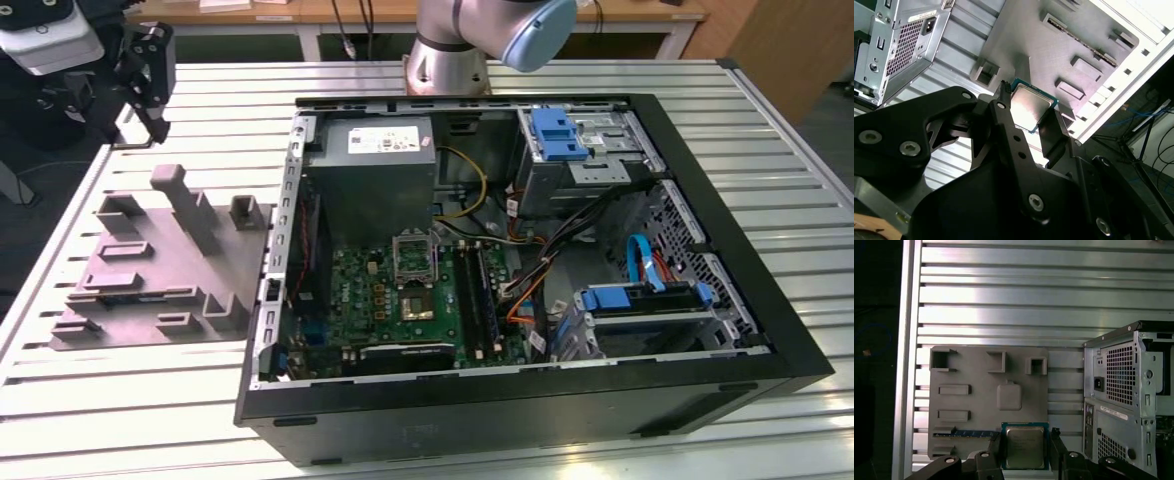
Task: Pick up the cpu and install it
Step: 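Pick up the cpu and move it towards the insertion slot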
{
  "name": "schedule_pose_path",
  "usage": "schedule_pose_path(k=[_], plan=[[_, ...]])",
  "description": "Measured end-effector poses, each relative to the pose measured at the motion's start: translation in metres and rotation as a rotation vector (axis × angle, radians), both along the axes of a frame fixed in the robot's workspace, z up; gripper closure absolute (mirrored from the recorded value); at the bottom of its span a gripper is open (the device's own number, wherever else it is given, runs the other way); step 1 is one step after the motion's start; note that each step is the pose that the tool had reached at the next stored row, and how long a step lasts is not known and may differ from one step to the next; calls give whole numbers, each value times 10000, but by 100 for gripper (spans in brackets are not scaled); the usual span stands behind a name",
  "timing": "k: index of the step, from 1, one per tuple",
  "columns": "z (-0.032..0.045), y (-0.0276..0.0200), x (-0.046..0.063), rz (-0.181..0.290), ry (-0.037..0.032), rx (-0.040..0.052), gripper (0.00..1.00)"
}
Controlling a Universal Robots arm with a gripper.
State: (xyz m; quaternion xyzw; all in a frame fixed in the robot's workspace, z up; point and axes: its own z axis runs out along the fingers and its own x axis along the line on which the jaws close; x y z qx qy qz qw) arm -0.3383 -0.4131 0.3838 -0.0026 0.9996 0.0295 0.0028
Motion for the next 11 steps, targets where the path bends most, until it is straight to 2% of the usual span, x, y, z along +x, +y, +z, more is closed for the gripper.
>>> schedule_pose_path(k=[11], plan=[[-1, 0, 77, 0, 1, -1, 53]])
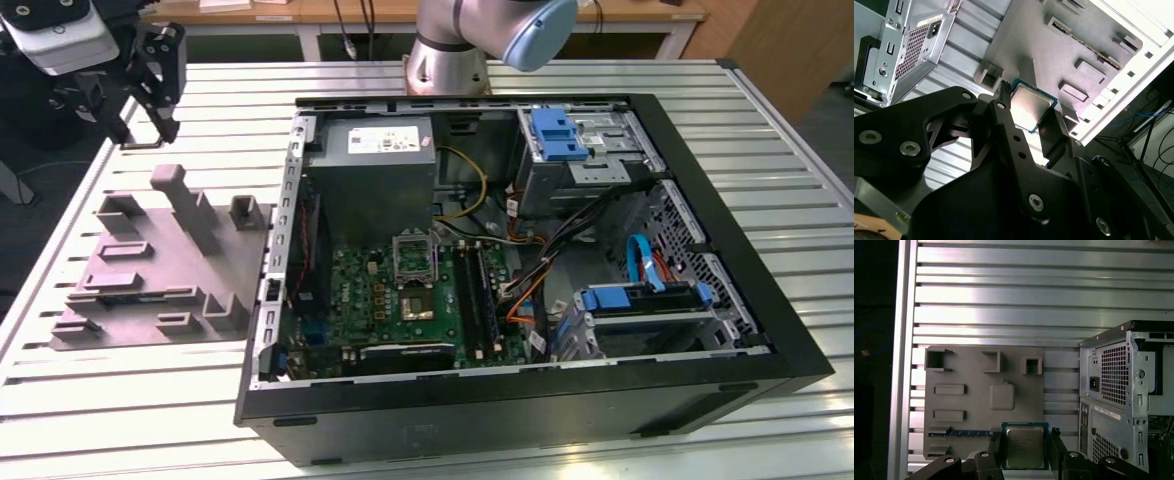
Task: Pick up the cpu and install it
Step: 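Pick up the cpu and move it towards the insertion slot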
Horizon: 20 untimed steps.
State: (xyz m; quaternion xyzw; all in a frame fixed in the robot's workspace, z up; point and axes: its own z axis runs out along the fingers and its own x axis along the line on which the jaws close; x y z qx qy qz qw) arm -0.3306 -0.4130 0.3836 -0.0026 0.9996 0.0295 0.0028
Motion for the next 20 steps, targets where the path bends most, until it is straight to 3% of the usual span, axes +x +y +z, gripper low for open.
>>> schedule_pose_path(k=[20], plan=[[-1, 0, 45, 1, 0, 0, 53]])
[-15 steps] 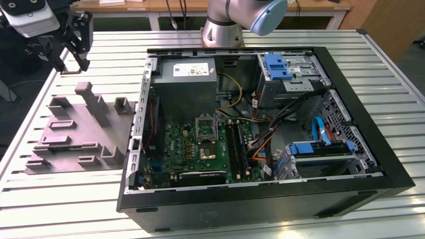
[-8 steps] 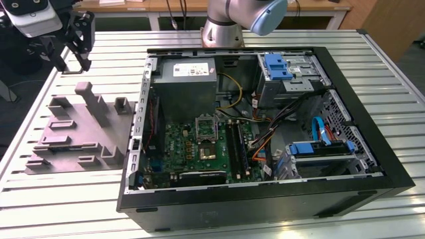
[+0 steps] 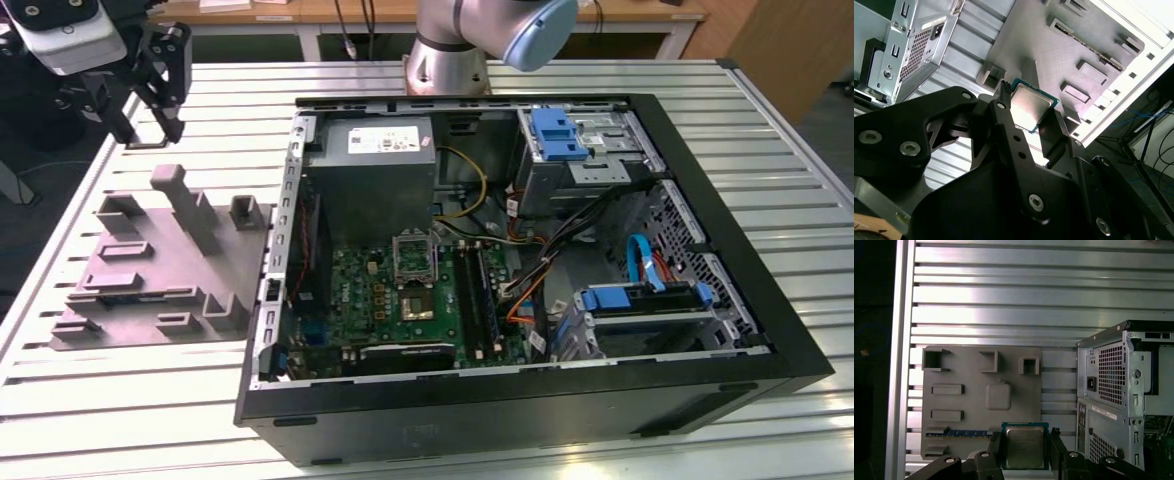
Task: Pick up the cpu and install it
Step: 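Pick up the cpu and move it towards the insertion slot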
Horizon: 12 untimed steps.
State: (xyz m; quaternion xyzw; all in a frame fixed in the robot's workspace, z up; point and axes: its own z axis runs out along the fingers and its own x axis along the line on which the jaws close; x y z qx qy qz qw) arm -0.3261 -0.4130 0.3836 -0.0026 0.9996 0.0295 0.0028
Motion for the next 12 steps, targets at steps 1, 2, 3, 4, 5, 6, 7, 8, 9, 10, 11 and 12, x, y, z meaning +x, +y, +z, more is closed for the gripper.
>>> schedule_pose_path(k=[1, 2, 3, 4, 5, 6, 7, 8, 9, 10, 11, 12], plan=[[0, 0, 2, -1, -1, 0, 53], [0, 0, 3, 0, 0, 0, 53], [0, 0, 5, -1, 0, 0, 53], [0, 0, 8, -1, 0, 0, 53], [0, 0, 9, -1, 0, 0, 53], [0, 0, 10, -1, 0, 0, 53], [0, 0, 13, 0, 0, 0, 53], [0, 0, 15, 0, 0, -1, 53], [0, 0, 16, -1, 0, 0, 53], [0, 0, 20, -1, 0, 0, 53], [0, 0, 21, -1, 0, 0, 53], [0, 0, 23, 0, 0, -1, 53]])
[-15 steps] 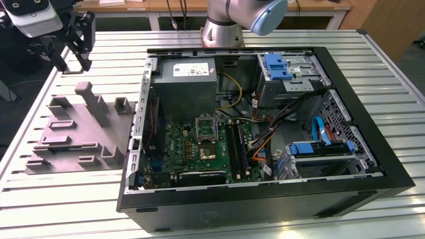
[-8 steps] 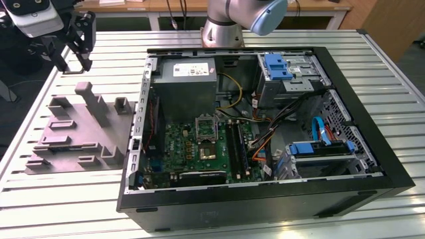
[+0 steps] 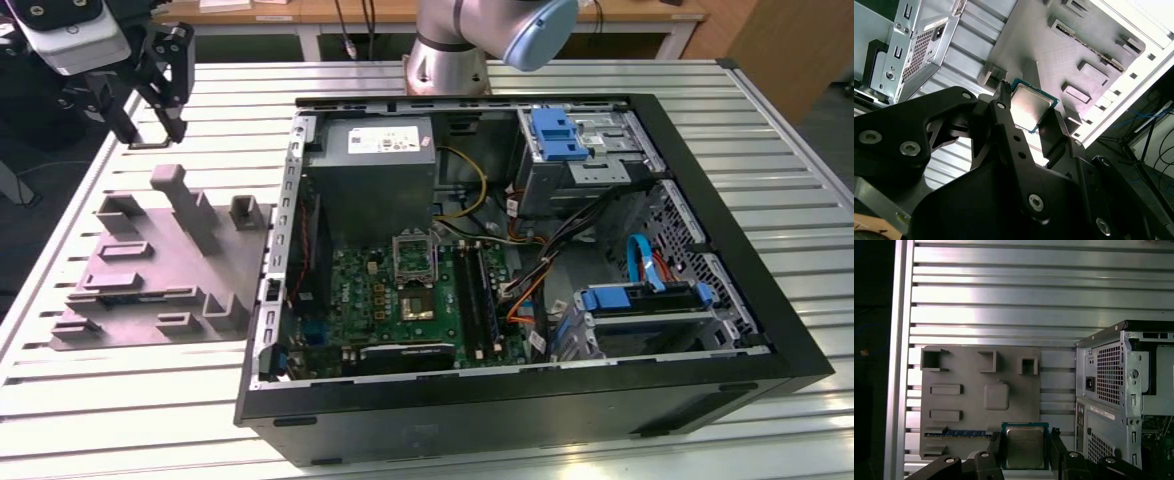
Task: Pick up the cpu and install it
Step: 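Pick up the cpu and move it towards the insertion slot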
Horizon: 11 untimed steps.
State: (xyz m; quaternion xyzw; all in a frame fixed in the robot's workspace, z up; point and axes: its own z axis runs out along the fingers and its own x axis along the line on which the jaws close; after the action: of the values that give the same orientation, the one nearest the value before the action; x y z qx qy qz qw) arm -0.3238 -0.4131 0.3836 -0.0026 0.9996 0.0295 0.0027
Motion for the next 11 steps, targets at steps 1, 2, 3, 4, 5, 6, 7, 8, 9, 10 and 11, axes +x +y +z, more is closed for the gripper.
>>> schedule_pose_path(k=[1, 2, 3, 4, 5, 6, 7, 8, 9, 10, 11], plan=[[0, 0, 0, 0, 0, 0, 53], [0, 0, 1, 0, 0, 0, 53], [0, 0, 2, -1, 0, 0, 53], [0, 0, 4, 0, 0, 0, 53], [0, 0, 5, 0, 0, 0, 53], [0, 0, 9, 0, 0, 0, 53], [0, 0, 18, 0, 0, 0, 53], [-1, 0, 19, -1, -1, 1, 53], [-1, 0, 20, 0, 0, 0, 53], [-1, 0, 22, 0, -1, 1, 53], [-1, 0, 22, 0, -1, 0, 53]])
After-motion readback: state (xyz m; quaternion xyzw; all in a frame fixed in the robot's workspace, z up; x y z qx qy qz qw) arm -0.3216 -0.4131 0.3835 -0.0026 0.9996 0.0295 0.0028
